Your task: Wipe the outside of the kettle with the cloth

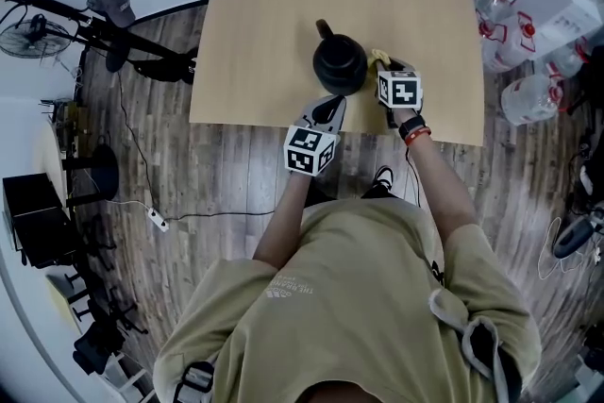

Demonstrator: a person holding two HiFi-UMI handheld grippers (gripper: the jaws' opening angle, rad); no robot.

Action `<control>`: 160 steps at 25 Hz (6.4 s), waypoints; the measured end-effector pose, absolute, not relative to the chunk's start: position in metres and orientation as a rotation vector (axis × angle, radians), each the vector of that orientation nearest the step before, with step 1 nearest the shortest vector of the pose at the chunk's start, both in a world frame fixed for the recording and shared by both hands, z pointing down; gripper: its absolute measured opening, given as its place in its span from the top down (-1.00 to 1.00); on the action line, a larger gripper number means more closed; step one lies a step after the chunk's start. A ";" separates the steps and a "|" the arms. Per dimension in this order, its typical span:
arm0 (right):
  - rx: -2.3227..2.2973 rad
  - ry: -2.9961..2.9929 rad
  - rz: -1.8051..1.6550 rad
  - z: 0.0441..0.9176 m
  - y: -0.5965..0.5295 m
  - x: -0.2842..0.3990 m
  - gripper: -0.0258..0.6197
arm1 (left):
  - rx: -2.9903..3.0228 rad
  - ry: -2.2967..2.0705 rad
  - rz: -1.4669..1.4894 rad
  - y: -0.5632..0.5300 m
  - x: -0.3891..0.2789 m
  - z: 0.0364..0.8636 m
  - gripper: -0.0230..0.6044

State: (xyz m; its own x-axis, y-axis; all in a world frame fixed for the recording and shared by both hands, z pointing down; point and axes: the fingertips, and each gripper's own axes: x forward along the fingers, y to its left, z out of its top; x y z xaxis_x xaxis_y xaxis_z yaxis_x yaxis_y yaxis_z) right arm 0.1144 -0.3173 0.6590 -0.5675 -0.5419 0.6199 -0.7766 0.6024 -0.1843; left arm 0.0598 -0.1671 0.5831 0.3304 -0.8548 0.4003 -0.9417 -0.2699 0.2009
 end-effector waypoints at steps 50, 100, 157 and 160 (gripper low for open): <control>1.188 -2.223 0.820 0.676 -0.181 0.078 0.64 | 2.275 -1.472 0.255 -0.136 -0.045 0.577 0.85; 1.509 -2.076 1.091 0.722 -0.194 -0.097 0.63 | 2.221 -1.458 0.278 -0.144 -0.187 0.607 0.85; 1.367 -2.069 1.030 0.714 -0.219 0.099 0.63 | 2.266 -1.316 0.341 -0.168 0.026 0.619 0.85; 1.316 -2.093 0.970 0.714 -0.229 0.103 0.64 | 2.269 -1.320 0.355 -0.170 0.032 0.619 0.85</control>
State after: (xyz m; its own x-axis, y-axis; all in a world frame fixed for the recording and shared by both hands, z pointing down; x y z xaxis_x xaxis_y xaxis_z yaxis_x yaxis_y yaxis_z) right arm 0.1033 -0.2287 0.7136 -0.4218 -0.5655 0.7087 -0.9063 0.2857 -0.3114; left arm 0.0321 -0.1695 0.6188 0.4991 -0.7394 0.4519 -0.8663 -0.4140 0.2793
